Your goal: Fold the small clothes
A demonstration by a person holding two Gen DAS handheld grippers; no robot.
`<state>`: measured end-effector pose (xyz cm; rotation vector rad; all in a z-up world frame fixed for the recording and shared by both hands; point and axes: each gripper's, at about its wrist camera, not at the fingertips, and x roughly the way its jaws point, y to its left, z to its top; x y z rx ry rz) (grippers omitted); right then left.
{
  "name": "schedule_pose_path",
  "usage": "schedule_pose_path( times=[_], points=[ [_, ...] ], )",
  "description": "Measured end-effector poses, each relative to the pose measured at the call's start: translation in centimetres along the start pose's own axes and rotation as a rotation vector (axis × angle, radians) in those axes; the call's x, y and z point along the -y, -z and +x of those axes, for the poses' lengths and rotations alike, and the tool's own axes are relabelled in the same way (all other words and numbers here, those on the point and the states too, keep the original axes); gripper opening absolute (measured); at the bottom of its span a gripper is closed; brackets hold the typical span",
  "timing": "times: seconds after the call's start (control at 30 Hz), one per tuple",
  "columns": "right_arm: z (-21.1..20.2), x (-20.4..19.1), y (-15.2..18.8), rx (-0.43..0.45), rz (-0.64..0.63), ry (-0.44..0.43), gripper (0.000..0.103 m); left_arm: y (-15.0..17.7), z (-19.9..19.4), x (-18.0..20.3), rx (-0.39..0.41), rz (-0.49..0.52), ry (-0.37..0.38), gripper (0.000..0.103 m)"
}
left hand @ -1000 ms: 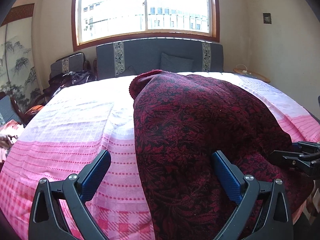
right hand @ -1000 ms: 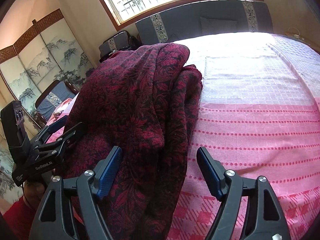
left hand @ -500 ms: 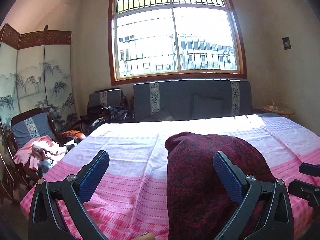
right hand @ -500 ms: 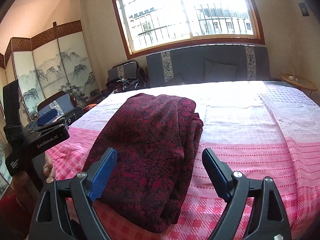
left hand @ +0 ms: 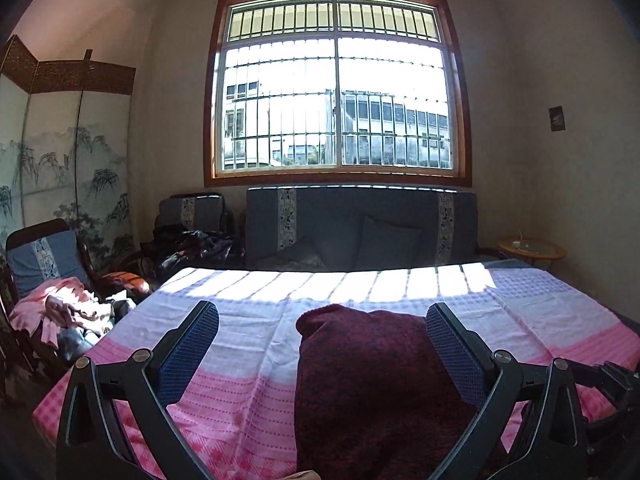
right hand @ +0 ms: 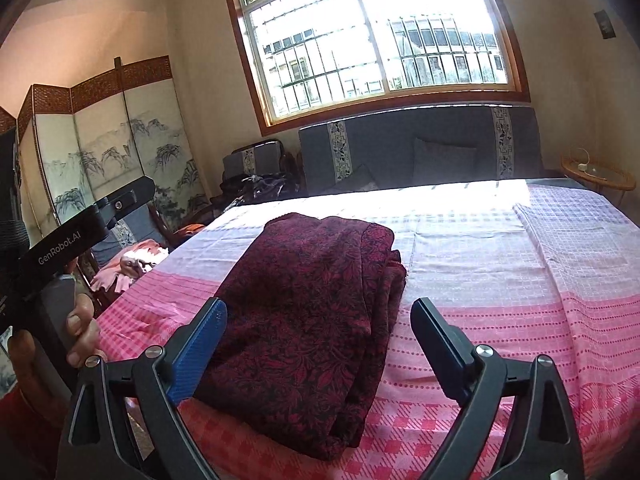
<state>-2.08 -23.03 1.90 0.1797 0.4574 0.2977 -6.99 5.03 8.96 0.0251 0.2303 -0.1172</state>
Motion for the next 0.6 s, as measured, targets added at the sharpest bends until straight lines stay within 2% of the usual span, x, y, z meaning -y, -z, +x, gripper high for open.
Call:
schedule_pose_path(
  times=[0.3,0.4,0.6],
  points=[
    [-0.2,-0.2,0.1,-0.004,-0.012,0.012,0.097,0.4,0.8,1.4,-0.05,0.029,0.029,0.103],
    [0.0,-0.1,0.3,-0.017,-0.012,0.014,0.097,0.8,1.2,1.4,-0.056,0.011,0.0,0.103],
    [0.2,0.0,0.3,-0.03,-0.018,0.043,0.098,1.7,2.2,1.0,-0.109,-0.021,-0.009,0.103]
  ],
)
